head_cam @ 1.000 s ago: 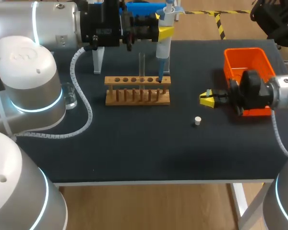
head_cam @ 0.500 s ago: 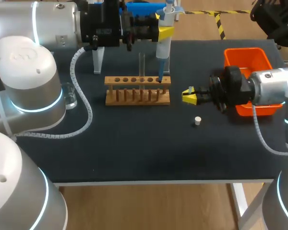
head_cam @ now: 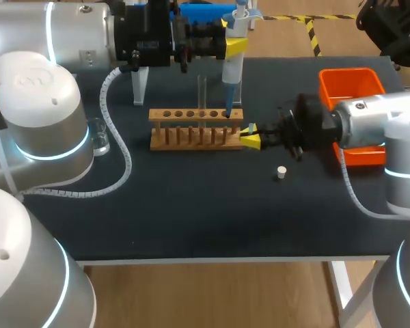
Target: Invert the test tube, pick up the pipette, mount the tip to pipette, aspirate from beaker and dispense into the tube, eject the tip, return the pipette, and cap with the stopper.
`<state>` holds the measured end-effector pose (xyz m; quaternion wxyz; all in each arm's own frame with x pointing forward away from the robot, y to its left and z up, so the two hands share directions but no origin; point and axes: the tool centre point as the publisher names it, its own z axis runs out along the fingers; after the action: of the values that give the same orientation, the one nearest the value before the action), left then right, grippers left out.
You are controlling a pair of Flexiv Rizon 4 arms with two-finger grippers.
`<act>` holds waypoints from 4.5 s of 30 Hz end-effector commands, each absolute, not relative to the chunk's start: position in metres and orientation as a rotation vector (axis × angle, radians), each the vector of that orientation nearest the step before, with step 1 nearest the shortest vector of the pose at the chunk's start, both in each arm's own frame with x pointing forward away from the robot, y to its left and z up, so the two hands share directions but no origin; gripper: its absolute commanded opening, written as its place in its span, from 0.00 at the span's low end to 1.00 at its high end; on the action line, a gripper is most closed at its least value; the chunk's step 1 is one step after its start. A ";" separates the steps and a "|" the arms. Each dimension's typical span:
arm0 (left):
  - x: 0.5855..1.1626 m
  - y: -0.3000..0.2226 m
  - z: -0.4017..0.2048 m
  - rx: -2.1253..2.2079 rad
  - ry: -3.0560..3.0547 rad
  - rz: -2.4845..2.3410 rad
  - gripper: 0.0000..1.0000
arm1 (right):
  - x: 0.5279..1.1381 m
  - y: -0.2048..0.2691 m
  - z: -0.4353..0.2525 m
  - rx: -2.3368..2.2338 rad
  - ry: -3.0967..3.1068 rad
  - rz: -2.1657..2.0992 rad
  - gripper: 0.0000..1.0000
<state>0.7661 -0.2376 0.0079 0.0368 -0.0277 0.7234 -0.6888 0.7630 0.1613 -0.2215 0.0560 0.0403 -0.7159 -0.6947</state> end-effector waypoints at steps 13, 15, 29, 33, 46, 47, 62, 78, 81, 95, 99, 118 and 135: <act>0.765 -0.236 0.008 -0.085 2.220 -2.116 0.00 | 0.762 0.190 -0.219 0.139 -2.156 -2.096 0.00; 0.765 -0.236 0.008 -0.085 2.220 -2.116 0.00 | 0.762 0.192 -0.219 0.140 -2.155 -2.095 0.00; 0.765 -0.236 0.008 -0.085 2.220 -2.116 0.00 | 0.759 0.201 -0.216 0.148 -2.144 -2.086 0.00; 0.765 -0.236 0.008 -0.085 2.220 -2.116 0.00 | 0.759 0.201 -0.215 0.149 -2.141 -2.085 0.00; 0.765 -0.236 0.008 -0.085 2.220 -2.116 0.00 | 0.758 0.204 -0.211 0.154 -2.137 -2.089 0.00; 0.765 -0.236 0.008 -0.085 2.220 -2.116 0.00 | 0.758 0.204 -0.211 0.154 -2.136 -2.089 0.00; 0.765 -0.236 0.008 -0.085 2.220 -2.116 0.00 | 0.759 0.205 -0.207 0.150 -2.127 -2.092 0.00; 0.765 -0.236 0.008 -0.085 2.220 -2.116 0.00 | 0.758 0.205 -0.204 0.136 -2.128 -2.087 0.00; 0.765 -0.236 0.008 -0.085 2.220 -2.116 0.00 | 0.758 0.205 -0.204 0.133 -2.128 -2.088 0.00; 0.765 -0.236 0.008 -0.085 2.220 -2.116 0.00 | 0.757 0.204 -0.202 0.134 -2.130 -2.091 0.00; 0.765 -0.236 0.008 -0.085 2.220 -2.116 0.00 | 0.757 0.204 -0.201 0.134 -2.129 -2.092 0.00; 0.765 -0.236 0.008 -0.085 2.220 -2.116 0.00 | 0.757 0.204 -0.198 0.136 -2.124 -2.102 0.00; 0.765 -0.236 0.008 -0.085 2.220 -2.116 0.00 | 0.760 0.205 -0.195 0.137 -2.124 -2.108 0.00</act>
<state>0.7661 -0.2376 0.0084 0.0370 -0.0276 0.7231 -0.6892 0.7605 0.2043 -0.1977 0.0743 0.0464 -0.7063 -0.7025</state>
